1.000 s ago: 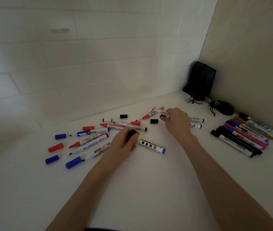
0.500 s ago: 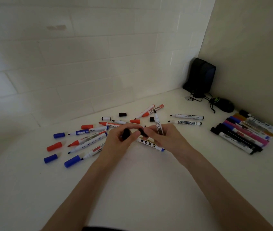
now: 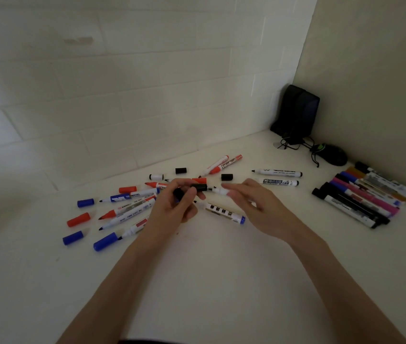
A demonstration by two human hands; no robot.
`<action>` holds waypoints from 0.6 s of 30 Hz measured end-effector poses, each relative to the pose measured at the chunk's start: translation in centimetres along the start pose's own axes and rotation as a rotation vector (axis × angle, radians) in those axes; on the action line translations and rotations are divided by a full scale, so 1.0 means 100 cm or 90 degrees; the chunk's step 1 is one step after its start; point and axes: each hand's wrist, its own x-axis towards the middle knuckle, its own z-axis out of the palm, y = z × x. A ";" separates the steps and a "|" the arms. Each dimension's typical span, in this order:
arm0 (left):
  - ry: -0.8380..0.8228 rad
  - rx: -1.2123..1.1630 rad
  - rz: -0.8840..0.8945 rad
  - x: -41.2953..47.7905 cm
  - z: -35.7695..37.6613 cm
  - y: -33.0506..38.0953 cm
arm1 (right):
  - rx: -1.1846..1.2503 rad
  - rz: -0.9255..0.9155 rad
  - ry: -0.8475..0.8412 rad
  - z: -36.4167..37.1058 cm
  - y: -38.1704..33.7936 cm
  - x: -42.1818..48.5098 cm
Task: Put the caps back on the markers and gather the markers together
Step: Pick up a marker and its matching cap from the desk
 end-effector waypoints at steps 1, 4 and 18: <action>0.000 -0.001 -0.002 0.000 0.000 0.000 | -0.026 -0.037 0.011 0.002 0.004 -0.001; -0.001 -0.004 -0.003 0.000 0.000 -0.001 | -0.066 -0.070 0.065 0.006 0.009 0.002; -0.030 0.051 0.002 -0.002 0.001 -0.006 | -0.267 -0.121 0.142 0.009 0.001 0.000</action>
